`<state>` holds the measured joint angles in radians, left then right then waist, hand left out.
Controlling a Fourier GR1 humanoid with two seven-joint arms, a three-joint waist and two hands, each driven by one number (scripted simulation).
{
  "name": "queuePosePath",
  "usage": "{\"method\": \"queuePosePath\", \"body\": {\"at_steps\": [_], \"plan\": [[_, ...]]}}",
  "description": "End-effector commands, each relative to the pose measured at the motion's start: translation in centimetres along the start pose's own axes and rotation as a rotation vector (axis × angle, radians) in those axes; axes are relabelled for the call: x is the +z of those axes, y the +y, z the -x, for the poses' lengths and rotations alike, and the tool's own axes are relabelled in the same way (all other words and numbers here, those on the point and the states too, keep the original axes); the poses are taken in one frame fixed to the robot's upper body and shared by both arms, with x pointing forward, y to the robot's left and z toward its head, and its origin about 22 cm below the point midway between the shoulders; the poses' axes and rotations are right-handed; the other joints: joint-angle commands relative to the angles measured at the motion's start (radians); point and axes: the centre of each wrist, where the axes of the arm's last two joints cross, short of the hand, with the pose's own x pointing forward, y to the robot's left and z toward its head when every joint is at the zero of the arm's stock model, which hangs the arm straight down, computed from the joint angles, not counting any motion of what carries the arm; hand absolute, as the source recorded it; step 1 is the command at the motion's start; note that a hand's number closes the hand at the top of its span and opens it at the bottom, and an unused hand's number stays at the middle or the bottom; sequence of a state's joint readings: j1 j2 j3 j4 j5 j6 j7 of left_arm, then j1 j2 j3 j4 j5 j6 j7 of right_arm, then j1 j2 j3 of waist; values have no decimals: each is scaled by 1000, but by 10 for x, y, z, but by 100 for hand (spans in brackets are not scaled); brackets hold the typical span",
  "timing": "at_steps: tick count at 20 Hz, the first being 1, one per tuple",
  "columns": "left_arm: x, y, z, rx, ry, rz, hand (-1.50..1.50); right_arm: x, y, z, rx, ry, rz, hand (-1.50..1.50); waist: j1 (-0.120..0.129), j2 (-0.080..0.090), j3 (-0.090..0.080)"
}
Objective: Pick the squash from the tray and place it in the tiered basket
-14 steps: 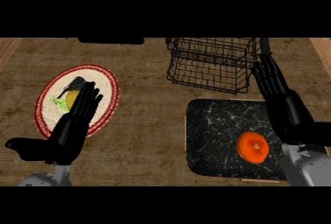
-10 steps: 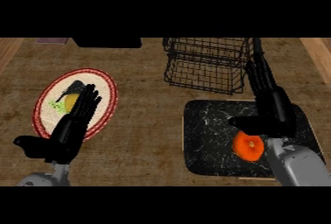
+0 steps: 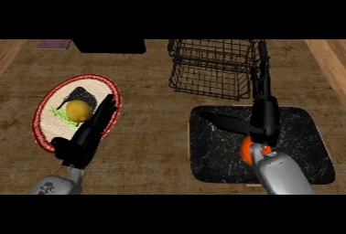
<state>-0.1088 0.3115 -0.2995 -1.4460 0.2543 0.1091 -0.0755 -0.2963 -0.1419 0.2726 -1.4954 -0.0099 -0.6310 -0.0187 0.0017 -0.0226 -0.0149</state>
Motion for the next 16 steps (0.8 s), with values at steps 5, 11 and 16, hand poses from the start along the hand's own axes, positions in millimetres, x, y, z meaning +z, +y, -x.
{"method": "queuePosePath", "body": {"at_steps": [5, 11, 16], "plan": [[5, 13, 17, 7, 24, -9, 0, -9, -20, -27, 392, 82, -62, -150, -23, 9, 8], [6, 14, 21, -14, 44, -30, 0, -18, -63, -19, 914, 333, -270, -150, -36, 1, -2], [1, 12, 14, -21, 37, -14, 0, -19, -52, -55, 1198, 477, -416, -150, -18, 0, 2]]}}
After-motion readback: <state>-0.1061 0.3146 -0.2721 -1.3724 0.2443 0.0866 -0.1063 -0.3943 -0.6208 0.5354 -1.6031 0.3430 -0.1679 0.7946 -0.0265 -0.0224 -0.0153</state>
